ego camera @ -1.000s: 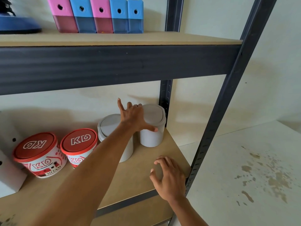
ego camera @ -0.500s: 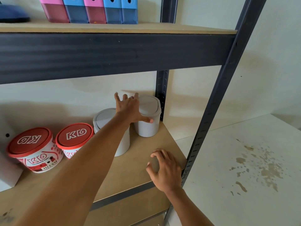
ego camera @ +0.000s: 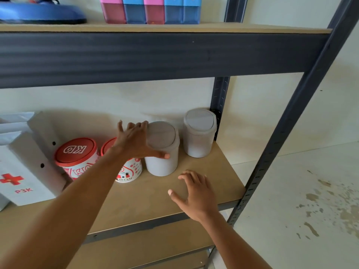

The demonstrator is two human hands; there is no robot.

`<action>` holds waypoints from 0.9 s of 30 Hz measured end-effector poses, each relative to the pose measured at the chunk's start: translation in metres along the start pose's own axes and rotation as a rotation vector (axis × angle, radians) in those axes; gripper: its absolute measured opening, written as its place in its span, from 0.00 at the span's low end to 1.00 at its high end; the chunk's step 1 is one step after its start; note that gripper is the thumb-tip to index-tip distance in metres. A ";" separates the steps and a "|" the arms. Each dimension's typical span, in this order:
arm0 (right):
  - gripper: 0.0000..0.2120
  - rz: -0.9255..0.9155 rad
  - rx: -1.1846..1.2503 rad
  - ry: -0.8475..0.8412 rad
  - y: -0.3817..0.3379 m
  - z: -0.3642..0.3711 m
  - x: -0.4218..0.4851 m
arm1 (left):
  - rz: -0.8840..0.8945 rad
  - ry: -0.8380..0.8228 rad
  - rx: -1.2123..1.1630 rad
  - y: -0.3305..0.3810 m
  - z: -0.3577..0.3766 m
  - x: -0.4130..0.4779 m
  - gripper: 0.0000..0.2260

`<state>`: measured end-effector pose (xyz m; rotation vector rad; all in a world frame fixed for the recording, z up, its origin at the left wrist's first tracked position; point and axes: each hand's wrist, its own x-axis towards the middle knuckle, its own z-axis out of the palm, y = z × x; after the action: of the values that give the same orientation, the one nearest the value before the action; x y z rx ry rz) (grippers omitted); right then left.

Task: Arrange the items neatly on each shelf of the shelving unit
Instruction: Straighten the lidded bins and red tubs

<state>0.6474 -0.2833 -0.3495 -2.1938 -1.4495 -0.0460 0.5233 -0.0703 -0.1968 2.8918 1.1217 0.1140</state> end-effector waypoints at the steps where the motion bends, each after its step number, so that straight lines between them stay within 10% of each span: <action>1: 0.30 -0.001 -0.017 -0.010 -0.001 0.002 0.000 | 0.005 0.010 -0.016 0.001 0.004 0.000 0.64; 27: 0.26 0.042 -0.055 0.001 -0.003 0.000 0.003 | 0.024 0.034 -0.224 0.002 0.006 0.049 0.61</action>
<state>0.6459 -0.2800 -0.3472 -2.2670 -1.4170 -0.0727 0.5609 -0.0386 -0.1997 2.7149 1.0071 0.2716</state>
